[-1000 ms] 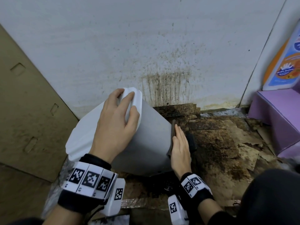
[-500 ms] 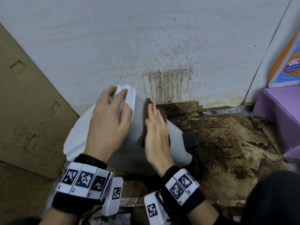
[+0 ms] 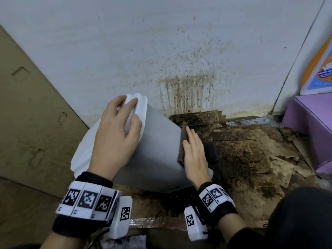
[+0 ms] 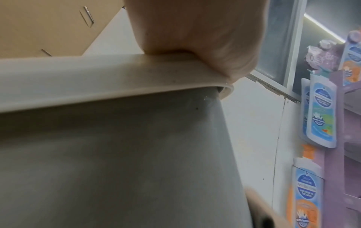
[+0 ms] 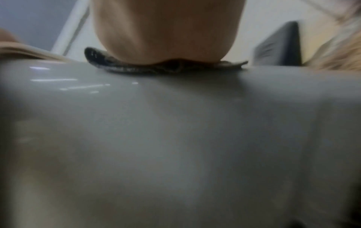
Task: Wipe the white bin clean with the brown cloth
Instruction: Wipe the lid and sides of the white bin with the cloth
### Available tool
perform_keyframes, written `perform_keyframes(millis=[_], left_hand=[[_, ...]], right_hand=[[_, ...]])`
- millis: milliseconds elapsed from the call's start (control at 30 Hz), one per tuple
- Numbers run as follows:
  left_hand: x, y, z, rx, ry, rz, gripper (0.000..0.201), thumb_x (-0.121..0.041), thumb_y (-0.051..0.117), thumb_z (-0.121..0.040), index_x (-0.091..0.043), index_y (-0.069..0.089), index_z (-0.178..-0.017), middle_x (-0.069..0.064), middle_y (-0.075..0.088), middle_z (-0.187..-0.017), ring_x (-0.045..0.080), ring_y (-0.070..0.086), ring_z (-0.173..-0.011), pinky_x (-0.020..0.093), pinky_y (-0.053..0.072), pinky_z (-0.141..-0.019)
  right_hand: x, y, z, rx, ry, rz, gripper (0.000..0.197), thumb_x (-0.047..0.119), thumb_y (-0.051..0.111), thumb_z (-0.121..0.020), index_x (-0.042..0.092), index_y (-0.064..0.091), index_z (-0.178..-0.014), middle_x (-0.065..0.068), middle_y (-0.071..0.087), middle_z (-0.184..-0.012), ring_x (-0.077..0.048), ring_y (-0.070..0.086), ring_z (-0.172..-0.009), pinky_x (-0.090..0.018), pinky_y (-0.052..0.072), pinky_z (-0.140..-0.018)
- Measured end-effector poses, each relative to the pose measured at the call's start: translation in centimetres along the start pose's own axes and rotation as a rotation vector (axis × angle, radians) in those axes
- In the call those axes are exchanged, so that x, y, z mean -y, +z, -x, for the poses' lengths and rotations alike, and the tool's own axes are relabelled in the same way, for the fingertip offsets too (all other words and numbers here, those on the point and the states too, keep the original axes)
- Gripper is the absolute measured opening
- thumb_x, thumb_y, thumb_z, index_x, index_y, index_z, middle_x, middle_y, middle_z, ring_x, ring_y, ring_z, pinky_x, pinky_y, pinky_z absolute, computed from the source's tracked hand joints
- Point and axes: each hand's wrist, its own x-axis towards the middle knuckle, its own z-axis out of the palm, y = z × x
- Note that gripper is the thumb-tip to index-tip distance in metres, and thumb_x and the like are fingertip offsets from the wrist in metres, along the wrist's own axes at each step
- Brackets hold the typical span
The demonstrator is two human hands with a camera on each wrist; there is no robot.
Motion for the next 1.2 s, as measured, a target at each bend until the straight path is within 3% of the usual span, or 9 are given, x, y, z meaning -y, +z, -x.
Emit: perform_keyframes(millis=[167,367,533,633,800,1033,1200], left_hand=[[-0.5,0.2,0.1,0.009,0.014,-0.029,0.054,-0.040,0.033,-0.099,-0.023,0.053,-0.146,-0.002,0.041,-0.153,0.017,0.042,-0.138,0.037,0.040,-0.107],[-0.3,0.1,0.3,0.003,0.014,-0.074,0.053,-0.036,0.032,-0.100,-0.021,0.052,-0.147,0.001,0.041,-0.154,0.018,0.041,-0.138,0.038,0.041,-0.104],[-1.0,0.5,0.4,0.009,0.046,-0.075,0.051,-0.032,0.034,-0.101,-0.016,0.053,-0.145,0.005,0.042,-0.152,0.021,0.042,-0.137,0.038,0.040,-0.108],[-1.2,0.5,0.5,0.010,0.047,-0.070,0.051,-0.032,0.034,-0.101,-0.015,0.052,-0.146,0.006,0.041,-0.153,0.020,0.041,-0.137,0.039,0.039,-0.110],[-0.8,0.3,0.3,0.024,0.045,-0.047,0.055,-0.037,0.031,-0.100,-0.016,0.052,-0.147,0.004,0.041,-0.153,0.018,0.040,-0.139,0.039,0.039,-0.110],[0.2,-0.2,0.2,0.007,0.022,-0.009,0.054,-0.040,0.032,-0.099,-0.021,0.052,-0.146,-0.001,0.040,-0.153,0.016,0.042,-0.138,0.038,0.041,-0.108],[0.4,0.1,-0.3,-0.005,0.022,-0.043,0.055,-0.039,0.032,-0.099,-0.019,0.053,-0.145,0.001,0.041,-0.153,0.018,0.043,-0.136,0.029,0.035,-0.104]], right_hand=[[-0.3,-0.2,0.3,-0.013,0.066,-0.014,0.058,0.041,0.020,-0.104,0.037,0.022,-0.161,0.013,0.020,-0.169,-0.004,0.011,-0.155,-0.040,0.011,-0.129],[3.2,0.5,0.3,0.008,0.063,-0.039,0.065,0.042,0.016,-0.098,0.035,0.020,-0.162,0.010,0.018,-0.170,-0.005,0.011,-0.154,-0.036,0.009,-0.128],[8.9,1.2,0.1,0.095,-0.077,-0.141,0.062,0.043,0.014,-0.100,0.041,0.016,-0.162,0.016,0.010,-0.171,0.004,0.000,-0.154,-0.033,0.003,-0.129],[11.3,1.5,0.3,0.150,-0.224,-0.139,0.057,0.034,0.015,-0.107,0.032,0.013,-0.164,0.019,0.008,-0.170,0.008,-0.006,-0.154,-0.028,-0.001,-0.128],[9.0,1.4,0.5,0.067,-0.348,-0.067,0.053,0.030,0.022,-0.111,0.027,0.020,-0.163,0.015,0.016,-0.170,0.005,0.003,-0.155,-0.030,0.007,-0.129],[-0.3,0.5,1.7,-0.060,-0.033,0.004,0.056,0.040,0.021,-0.105,0.036,0.026,-0.161,0.016,0.021,-0.168,0.004,0.011,-0.154,-0.039,0.013,-0.129],[-0.5,0.4,0.9,-0.057,0.043,0.006,0.061,0.041,0.017,-0.100,0.035,0.025,-0.161,0.010,0.020,-0.170,-0.003,0.012,-0.155,-0.037,0.010,-0.129]])
